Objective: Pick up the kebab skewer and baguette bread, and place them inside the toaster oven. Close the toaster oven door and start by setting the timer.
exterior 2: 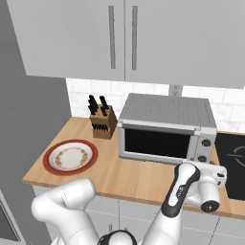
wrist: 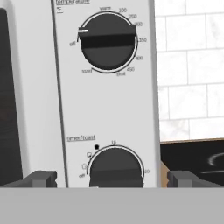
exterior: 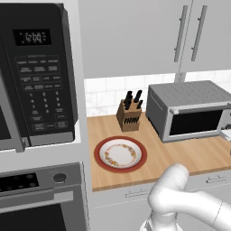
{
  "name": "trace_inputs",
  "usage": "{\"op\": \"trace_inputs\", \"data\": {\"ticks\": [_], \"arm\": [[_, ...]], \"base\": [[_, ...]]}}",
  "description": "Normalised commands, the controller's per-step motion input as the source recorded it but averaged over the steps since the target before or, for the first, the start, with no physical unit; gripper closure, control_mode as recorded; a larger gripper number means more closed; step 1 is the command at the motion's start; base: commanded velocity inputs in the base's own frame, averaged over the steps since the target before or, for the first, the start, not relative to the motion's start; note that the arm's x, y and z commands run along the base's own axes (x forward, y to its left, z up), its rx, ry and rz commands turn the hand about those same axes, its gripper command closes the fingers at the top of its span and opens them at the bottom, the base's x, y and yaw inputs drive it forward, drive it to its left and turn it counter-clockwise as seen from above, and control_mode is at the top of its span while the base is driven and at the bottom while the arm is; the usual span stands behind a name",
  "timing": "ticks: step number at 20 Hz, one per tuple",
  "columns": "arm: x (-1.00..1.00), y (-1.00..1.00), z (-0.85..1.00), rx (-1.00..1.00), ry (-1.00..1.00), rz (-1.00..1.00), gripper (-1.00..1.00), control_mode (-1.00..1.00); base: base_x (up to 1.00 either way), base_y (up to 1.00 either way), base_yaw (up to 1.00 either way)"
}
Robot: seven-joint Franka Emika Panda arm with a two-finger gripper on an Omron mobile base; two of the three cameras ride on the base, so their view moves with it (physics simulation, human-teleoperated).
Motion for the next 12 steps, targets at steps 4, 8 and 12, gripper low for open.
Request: {"op": "trace_inputs", "data": {"ticks": [4,8,12], "arm": [[0.11,0.0,-0.02,0.0,0.0,0.0,-1.0,-1.0],[0.08,0.0,-0.01,0.0,0.0,0.0,-1.0,-1.0],[0.01,0.0,-0.02,0.0,0.0,0.0,-1.0,-1.0]], "base": [[0.0,0.0,0.0],[0.0,0.0,0.0],[0.0,0.0,0.0]]}}
